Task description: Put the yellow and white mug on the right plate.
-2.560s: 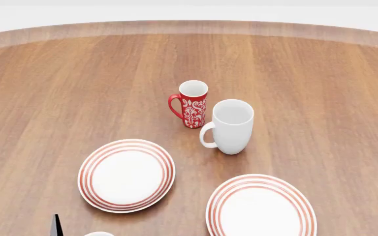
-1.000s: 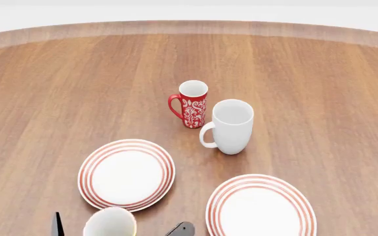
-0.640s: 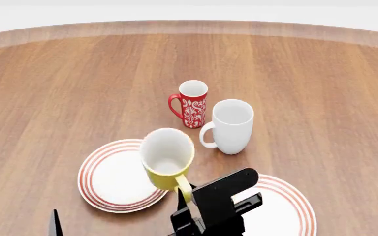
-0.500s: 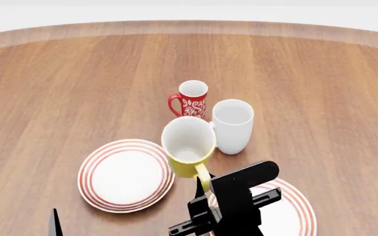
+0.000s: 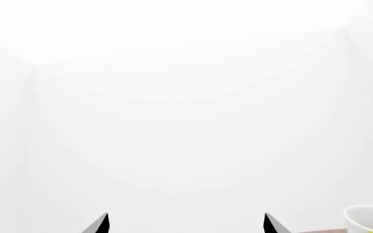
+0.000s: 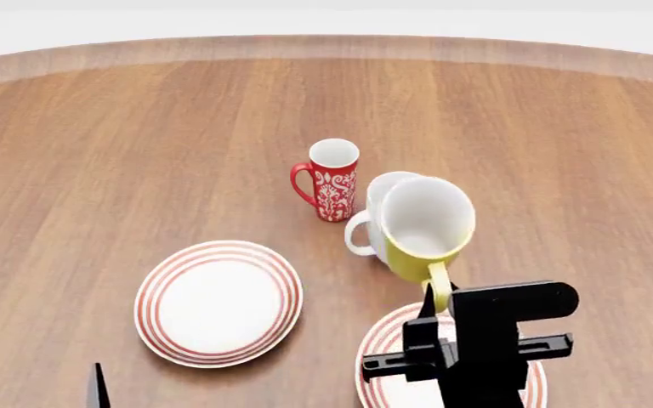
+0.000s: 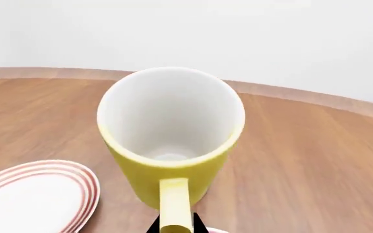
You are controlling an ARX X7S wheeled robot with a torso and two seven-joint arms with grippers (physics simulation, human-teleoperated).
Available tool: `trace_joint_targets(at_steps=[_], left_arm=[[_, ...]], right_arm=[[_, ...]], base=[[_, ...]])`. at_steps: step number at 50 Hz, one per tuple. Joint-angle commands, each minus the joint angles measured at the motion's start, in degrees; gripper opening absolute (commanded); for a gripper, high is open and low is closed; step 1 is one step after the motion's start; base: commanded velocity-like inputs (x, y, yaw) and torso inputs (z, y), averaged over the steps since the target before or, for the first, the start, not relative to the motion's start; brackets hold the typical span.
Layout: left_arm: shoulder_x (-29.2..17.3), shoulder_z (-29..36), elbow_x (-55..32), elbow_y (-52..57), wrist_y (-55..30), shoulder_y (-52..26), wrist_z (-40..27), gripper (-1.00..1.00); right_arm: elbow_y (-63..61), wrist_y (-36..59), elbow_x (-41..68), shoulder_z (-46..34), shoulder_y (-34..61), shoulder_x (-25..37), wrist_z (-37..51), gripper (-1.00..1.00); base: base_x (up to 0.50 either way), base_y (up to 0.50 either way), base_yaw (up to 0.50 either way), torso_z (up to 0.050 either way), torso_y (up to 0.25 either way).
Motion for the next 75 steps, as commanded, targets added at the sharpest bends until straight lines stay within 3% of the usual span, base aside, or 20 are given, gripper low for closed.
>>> trace_joint_targets(at_steps=[1,29,75], left_arm=[[0.9,-1.1,1.2,0.2,-0.1,0.1,0.9,1.00],[0.6,-0.8,0.4,-0.2,-1.0,-0.5,0.4,1.00],[-0.1,0.5,0.2,-0.4,-1.4,-0.7,0.0,1.00]], right_arm=[[-0.9,-0.9,-0.8,3.9,-1.2,-0.3,1.4,-1.00],[18.0,-2.5,-0.7,3.3,6.4,-4.3,-0.2,-1.00],[22.3,-3.9,0.0,1.8,3.8,-5.1,-0.9,-1.00]], base=[[0.00,0.00,0.00,0.000,0.000],[0.00,0.00,0.00,0.000,0.000],[0.00,0.00,0.00,0.000,0.000]])
